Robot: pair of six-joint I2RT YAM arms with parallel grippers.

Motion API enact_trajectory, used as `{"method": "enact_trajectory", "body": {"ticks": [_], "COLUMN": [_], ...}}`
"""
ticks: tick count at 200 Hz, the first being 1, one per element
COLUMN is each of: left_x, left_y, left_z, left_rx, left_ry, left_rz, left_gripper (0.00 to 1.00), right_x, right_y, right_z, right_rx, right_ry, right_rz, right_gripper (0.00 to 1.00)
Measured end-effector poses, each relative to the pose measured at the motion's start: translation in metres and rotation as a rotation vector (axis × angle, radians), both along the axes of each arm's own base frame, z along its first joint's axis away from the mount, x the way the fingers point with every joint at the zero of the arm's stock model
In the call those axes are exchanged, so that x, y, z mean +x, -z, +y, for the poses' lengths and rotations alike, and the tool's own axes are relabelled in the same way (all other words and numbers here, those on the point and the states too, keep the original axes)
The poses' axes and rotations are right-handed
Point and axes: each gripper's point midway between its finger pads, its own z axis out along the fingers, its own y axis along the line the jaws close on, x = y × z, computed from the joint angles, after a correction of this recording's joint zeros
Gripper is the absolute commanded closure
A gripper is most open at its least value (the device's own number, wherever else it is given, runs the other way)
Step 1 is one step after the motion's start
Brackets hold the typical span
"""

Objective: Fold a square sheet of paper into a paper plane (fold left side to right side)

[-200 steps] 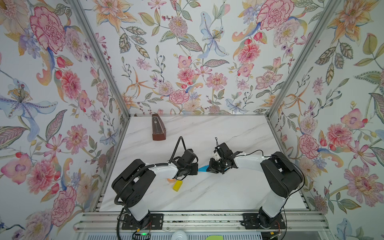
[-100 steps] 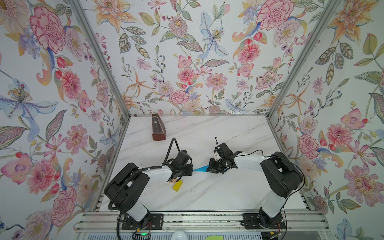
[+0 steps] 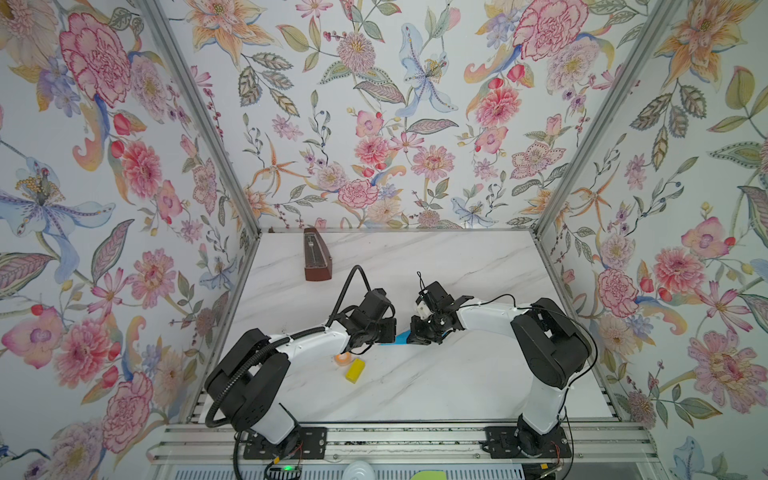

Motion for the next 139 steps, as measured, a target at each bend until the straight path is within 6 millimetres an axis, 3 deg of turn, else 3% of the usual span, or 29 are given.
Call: {"method": "enact_trajectory", "body": {"ticks": [56,139], "left_x": [-0.011,-0.007], "left_y": [0.043,0.046], "left_z": [0.003,0.003], "left_rx": [0.048,-0.071], "left_ry": [0.015,-0.021], "left_rz": [0.085,0.066], "left_gripper": [0.99,1.00], "right_x": [-0.004,-0.003], "right_y": [0.000,0.002], "right_z": [0.009,-0.001], "right_rx": [-0.019,-0.097], "right_ry": [-0.049,-0.053], "right_rz": [0.001,-0.031], "right_gripper": [0.98,0.99]}}
